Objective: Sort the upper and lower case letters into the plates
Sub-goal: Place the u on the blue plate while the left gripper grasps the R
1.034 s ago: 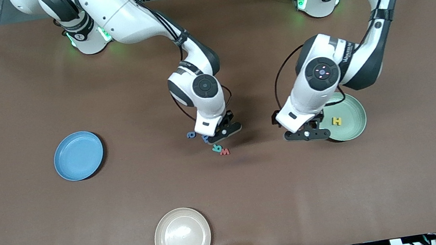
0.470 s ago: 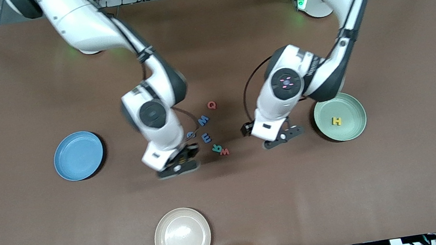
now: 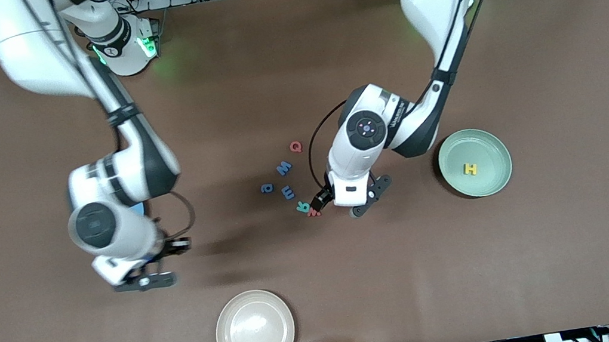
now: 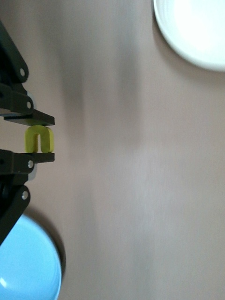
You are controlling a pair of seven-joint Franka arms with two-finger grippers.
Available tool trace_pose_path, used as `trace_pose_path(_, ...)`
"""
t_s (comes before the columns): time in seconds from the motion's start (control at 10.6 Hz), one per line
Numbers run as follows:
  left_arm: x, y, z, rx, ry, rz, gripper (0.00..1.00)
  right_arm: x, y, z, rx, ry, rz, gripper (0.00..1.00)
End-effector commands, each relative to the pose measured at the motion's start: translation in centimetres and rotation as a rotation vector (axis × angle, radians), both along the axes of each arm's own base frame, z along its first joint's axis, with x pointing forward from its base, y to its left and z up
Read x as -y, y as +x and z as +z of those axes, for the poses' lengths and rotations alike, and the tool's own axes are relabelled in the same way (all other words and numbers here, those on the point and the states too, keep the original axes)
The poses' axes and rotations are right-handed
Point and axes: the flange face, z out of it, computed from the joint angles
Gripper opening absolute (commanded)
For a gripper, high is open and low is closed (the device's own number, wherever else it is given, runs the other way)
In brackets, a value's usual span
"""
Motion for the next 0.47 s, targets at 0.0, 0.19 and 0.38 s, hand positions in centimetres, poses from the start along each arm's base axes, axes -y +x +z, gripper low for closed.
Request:
trace_pose_path(0.0, 2.4, 0.9, -2.4, 0.005, -0.039, 0.171, 1.00, 6.2, -2.7, 0.7, -0.010, 0.017, 0.009, 0.00)
trace_pose_path(0.19, 3.0, 1.1, -3.6, -0.046, -0.093, 0.256, 1.00, 11.7, -4.6, -0.8, 0.022, 0.026, 0.044, 0.00)
trace_pose_path(0.38, 3.6, 0.7, -4.5, -0.062, -0.096, 0.295, 1.00, 14.8, -6.5, -2.2, -0.014, 0.030, 0.065, 0.00)
